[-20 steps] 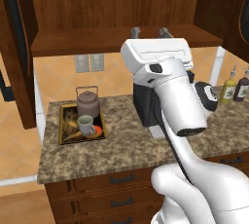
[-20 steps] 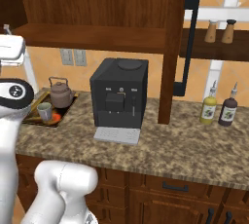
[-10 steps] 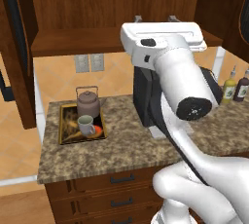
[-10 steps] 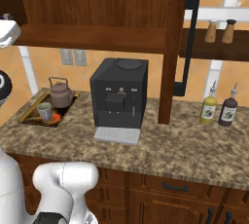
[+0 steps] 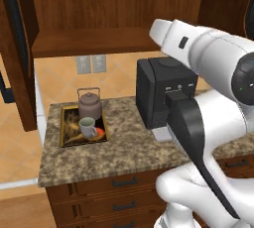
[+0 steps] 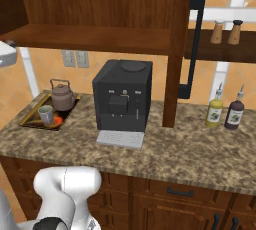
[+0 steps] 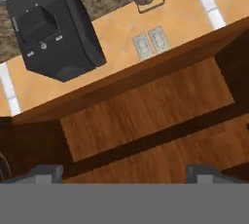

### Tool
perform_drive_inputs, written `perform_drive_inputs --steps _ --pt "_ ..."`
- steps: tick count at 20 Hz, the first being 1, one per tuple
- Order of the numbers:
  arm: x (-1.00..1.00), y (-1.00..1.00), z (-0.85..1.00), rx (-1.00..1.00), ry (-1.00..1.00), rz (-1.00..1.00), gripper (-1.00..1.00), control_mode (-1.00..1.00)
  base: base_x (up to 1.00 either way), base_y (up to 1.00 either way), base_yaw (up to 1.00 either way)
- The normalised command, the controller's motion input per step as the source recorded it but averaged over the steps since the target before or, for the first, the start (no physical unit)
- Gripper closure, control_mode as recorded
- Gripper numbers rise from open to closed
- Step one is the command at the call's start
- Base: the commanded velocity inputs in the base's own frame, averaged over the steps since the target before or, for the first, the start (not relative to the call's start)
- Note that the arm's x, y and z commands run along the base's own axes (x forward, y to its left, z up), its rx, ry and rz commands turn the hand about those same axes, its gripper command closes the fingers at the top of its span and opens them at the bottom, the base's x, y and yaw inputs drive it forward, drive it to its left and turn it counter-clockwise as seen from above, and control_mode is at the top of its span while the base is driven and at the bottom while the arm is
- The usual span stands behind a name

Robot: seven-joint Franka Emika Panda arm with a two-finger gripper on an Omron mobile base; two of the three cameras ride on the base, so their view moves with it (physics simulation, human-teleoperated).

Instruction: Pick the kettle from the counter and place it on the tray. Then pick the mug from the cabinet and place it on the tray. Then close the cabinet doors.

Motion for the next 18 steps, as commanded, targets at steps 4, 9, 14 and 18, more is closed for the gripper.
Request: perform_drive_inputs --steps 4,9,14,18 --pt "-0.15 -0.44 -1.00 0.61 0.05 -0.08 -1.00 -1.00 0.00 0.00 0.00" --pt "0.14 -0.64 -0.98 0.60 -0.03 0.00 -1.00 -1.00 0.00 0.00 0.00" --pt "0.07 -0.61 -0.76 0.54 -0.16 0.01 -1.00 -1.00 0.00 0.00 0.00" --pt "-0.02 -0.60 -0.38 0.39 -0.17 0.00 -1.00 -1.00 0.00 0.00 0.00"
